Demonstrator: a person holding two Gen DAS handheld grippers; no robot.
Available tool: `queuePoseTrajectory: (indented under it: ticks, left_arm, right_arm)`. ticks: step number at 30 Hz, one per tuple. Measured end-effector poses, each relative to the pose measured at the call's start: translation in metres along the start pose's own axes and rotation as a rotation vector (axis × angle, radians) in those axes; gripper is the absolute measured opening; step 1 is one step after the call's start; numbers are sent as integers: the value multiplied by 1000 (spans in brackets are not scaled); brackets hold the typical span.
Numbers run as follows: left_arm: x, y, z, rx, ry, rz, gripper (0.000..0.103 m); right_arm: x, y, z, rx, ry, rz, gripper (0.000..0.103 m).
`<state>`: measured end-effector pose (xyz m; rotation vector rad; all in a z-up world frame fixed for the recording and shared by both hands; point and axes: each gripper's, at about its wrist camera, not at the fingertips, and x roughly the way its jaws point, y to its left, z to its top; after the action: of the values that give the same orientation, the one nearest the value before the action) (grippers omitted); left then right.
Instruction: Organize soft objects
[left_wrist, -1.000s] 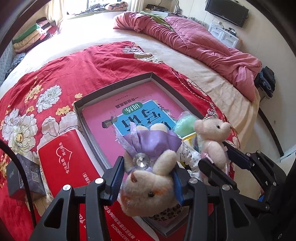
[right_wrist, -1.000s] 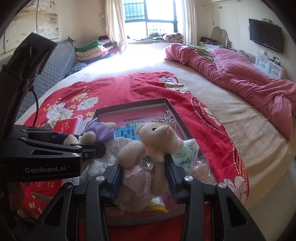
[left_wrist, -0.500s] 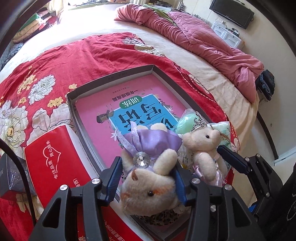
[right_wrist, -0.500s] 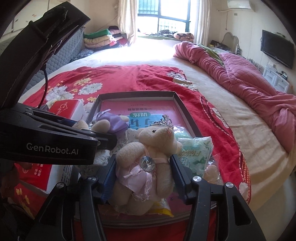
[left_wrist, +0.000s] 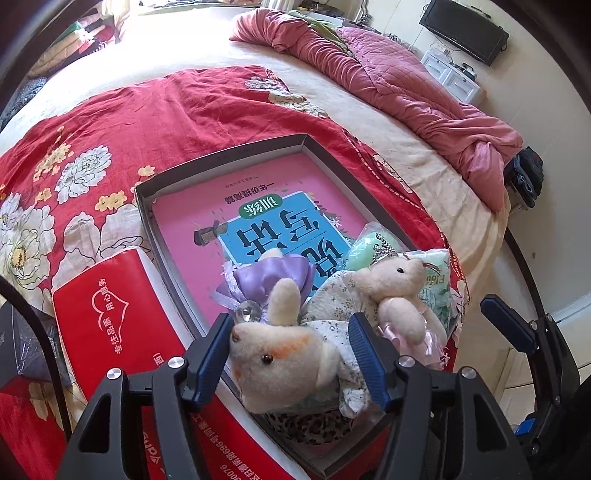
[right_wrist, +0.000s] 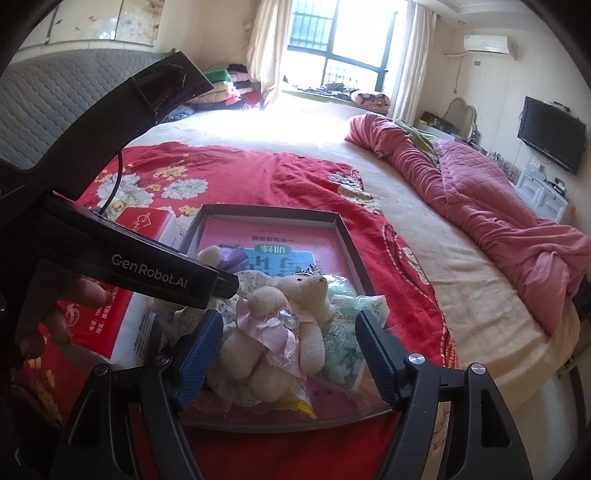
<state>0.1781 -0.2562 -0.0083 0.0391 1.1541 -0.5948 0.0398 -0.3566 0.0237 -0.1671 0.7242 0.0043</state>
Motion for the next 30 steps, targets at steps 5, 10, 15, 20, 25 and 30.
queuePoseTrajectory:
  ticks: [5,10,15,20,25,30]
  left_arm:
    - [-9,0,-3,2,-19,8,66]
    - [-24,4,-8,-8,-50,0,71]
    - [-38,8,-13,-12,-72,0,71]
    - [-53,11,-22,-15,-98,-4,72]
    - [-68,10,-36,7,-117,13,73]
    - [-87,6,-55,38,-147,27,75]
  right_arm:
    - [-11,-5,-1,42,-3,-49,76]
    - [-24,-13,-1,109,-1,-69,76]
    - [-35,-12,-2,168,-1,-80,77]
    - [-52,-8,0,232,-22,-88,77]
    - [-70,-3,-1,271,-55,-149,77]
    - [-88,5,-3,324,-72,-161,77]
